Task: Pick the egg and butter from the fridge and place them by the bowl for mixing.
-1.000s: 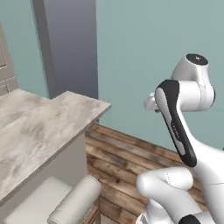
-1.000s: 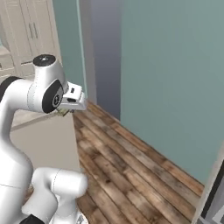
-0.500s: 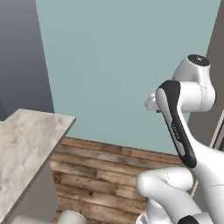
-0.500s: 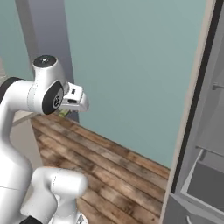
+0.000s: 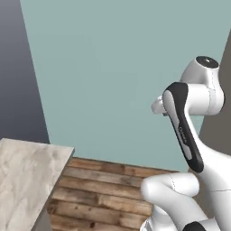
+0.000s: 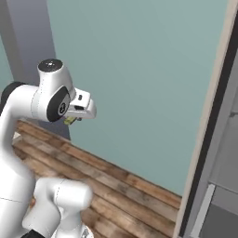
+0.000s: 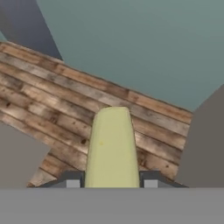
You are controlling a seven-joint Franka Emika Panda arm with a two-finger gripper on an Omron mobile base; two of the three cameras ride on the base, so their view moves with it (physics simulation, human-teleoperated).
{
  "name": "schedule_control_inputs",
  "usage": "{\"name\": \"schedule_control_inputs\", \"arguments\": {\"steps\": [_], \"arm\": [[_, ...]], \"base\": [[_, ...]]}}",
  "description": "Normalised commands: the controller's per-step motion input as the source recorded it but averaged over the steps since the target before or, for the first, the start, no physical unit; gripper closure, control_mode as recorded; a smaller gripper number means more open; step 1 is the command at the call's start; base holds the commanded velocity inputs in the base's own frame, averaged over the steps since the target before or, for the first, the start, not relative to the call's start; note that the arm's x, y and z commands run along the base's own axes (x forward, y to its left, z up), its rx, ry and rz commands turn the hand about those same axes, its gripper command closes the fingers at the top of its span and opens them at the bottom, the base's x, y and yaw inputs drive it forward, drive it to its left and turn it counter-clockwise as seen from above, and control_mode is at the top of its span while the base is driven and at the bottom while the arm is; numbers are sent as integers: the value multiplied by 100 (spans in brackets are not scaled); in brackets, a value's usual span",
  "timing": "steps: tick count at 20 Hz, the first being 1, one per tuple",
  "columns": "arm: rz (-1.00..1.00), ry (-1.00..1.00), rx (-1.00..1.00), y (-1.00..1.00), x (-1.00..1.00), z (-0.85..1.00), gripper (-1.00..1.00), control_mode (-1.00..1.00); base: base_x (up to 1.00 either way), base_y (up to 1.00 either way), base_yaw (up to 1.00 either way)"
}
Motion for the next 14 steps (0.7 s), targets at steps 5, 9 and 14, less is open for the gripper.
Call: {"name": "schedule_control_inputs", "arguments": {"steps": [5,9,14], "arm": [[0,0,0,0,0,0,100,100],[0,0,0,0,0,0,100,100],[0,0,0,0,0,0,100,100]], "base": [[93,14,0],[91,13,7],[85,8,18]]}}
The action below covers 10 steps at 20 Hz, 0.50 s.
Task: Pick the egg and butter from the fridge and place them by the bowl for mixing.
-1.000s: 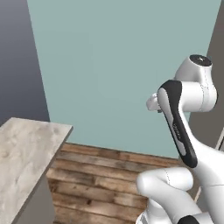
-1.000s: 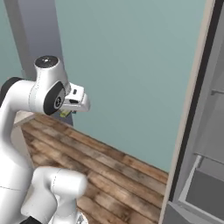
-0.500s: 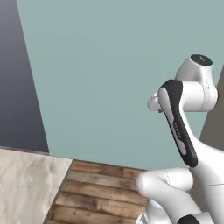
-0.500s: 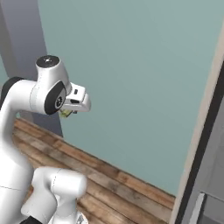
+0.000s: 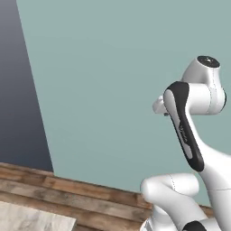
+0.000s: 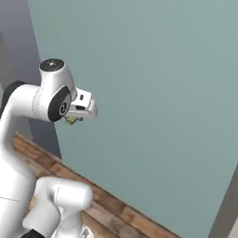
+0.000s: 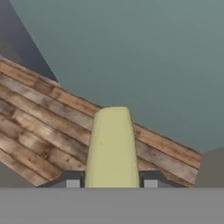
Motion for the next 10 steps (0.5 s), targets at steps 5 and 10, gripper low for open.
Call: {"name": "schedule_control_inputs", "arguments": {"steps": [5,10], "arm": [[0,0,0,0,0,0,100,100],[0,0,0,0,0,0,100,100]], "base": [[56,0,53],[44,0,68]]}}
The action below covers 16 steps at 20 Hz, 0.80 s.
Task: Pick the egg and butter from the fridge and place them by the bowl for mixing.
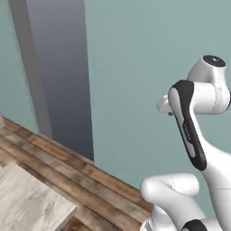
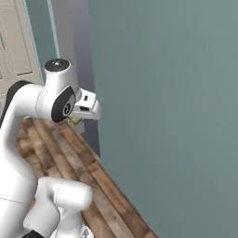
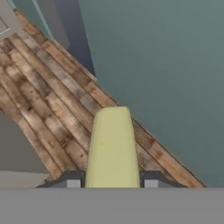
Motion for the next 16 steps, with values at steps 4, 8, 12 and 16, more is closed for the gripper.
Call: {"name": "schedule_control_inputs", "arguments": {"steps": [4,8,12,16], "arm": [[0,0,0,0,0,0,100,100],[0,0,0,0,0,0,100,100],[0,0,0,0,0,0,100,100],[0,0,0,0,0,0,100,100]], "base": [[48,0,67],[66,0,50],[68,0,48],[74,0,41]]}}
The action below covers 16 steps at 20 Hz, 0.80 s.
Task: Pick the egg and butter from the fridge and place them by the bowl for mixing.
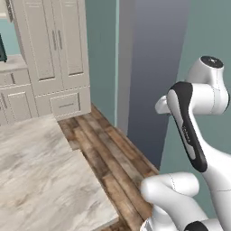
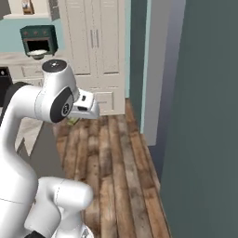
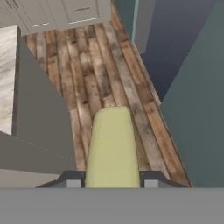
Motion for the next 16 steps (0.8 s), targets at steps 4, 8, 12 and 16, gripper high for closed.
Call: {"name": "schedule_control_inputs", "arguments": {"steps": [4,8,12,16], "arm": [[0,0,0,0,0,0,100,100],[0,0,0,0,0,0,100,100],[0,0,0,0,0,0,100,100],[0,0,0,0,0,0,100,100]], "base": [[79,0,24],[84,0,15],[80,-5,15],[79,-7,12]]}}
